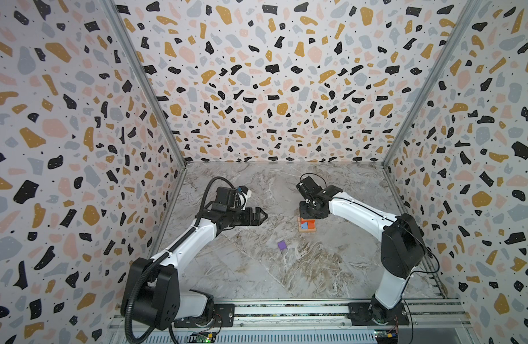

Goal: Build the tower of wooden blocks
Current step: 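Lower the light-wood cube onto the magenta cube with the right gripper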

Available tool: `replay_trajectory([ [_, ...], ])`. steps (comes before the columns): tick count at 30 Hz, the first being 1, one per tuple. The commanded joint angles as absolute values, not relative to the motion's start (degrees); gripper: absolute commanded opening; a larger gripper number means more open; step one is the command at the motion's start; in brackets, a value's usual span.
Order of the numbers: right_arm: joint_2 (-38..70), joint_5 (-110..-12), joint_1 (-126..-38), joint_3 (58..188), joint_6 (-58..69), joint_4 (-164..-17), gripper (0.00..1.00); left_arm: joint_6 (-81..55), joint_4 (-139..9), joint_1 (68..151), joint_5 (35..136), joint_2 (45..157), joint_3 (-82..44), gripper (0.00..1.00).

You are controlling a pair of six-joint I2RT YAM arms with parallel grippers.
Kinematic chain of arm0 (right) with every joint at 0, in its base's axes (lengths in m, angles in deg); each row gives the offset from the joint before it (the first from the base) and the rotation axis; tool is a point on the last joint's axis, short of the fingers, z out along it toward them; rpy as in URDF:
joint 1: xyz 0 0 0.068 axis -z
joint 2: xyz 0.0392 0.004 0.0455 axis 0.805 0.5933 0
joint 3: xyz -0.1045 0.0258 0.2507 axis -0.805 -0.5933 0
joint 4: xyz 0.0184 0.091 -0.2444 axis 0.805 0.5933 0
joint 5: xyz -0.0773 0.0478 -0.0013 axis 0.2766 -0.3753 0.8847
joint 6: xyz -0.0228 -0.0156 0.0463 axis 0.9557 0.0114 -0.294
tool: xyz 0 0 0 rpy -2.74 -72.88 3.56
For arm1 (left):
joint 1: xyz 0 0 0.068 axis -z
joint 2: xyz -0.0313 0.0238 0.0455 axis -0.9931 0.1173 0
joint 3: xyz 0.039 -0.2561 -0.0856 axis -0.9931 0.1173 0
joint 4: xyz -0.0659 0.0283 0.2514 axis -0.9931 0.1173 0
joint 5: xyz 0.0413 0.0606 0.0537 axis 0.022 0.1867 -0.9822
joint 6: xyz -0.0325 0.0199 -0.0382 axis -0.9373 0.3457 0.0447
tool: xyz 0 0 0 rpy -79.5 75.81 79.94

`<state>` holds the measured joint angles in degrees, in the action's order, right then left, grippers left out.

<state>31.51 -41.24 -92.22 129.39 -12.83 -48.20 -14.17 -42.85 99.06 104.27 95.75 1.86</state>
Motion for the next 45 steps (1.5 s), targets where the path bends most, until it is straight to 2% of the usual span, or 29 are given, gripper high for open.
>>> replay_trajectory([
  [1, 31.4, -41.4, -92.5, 131.3, -13.1, -48.0, 0.28, -14.3, -44.3, 98.7, 104.7, 94.9, 2.2, 1.0],
  [21, 31.6, -41.7, -92.5, 131.0, -13.4, -48.1, 0.33, -14.3, -44.3, 98.7, 104.7, 94.8, 2.2, 1.0],
  [45, 31.1, -40.9, -92.6, 131.3, -13.2, -47.4, 0.45, -14.3, -44.3, 98.7, 104.6, 94.8, 2.2, 1.0],
])
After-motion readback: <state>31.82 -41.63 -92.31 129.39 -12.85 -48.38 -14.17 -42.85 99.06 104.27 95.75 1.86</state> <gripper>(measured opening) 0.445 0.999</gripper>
